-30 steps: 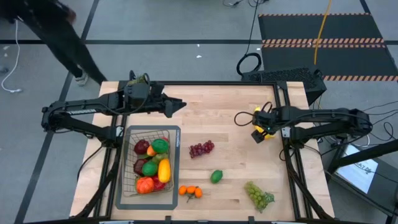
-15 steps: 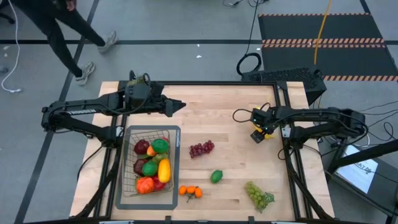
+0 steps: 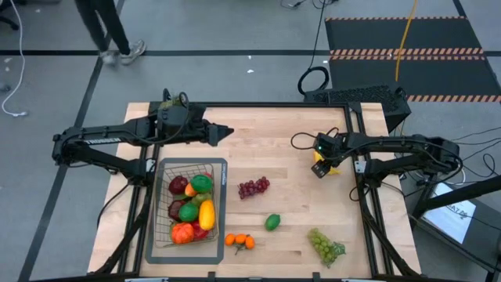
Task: Build produce basket
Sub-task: Put the yellow banana into the wire basket
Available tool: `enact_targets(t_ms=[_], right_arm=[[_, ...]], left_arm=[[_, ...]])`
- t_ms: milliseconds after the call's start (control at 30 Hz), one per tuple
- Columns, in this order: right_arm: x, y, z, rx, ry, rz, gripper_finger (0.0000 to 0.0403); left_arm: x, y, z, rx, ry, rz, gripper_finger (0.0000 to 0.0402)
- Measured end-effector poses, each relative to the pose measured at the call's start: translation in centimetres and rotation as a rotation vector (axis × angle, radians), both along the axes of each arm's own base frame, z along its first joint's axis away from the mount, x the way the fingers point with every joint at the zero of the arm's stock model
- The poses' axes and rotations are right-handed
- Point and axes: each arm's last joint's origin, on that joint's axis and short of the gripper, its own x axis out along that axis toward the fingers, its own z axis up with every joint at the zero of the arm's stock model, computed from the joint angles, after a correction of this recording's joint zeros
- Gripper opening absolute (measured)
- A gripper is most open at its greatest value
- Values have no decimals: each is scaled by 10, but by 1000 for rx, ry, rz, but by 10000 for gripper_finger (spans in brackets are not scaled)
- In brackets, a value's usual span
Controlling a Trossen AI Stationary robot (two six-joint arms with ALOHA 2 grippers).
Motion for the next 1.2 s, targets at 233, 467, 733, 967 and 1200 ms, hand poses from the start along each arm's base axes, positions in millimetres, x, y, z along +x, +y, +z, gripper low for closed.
enact_targets(t_ms=[233, 467, 733, 967, 1200], right_arm=[[6, 2, 6, 106, -117, 11, 131], [18, 1, 35, 171, -322, -3, 142], [36, -7, 86, 54, -636, 23, 139], [51, -10, 124, -116, -871, 183, 139], [58, -10, 138, -178, -999, 211, 139]], left_arm=[[0, 0, 0, 19, 11, 1, 237], [-2, 2, -5, 16, 58, 68, 237], [-3, 3, -4, -17, 33, 139, 237], [4, 3, -1, -3, -21, 128, 237], [33, 4, -8, 41, -83, 115, 302]])
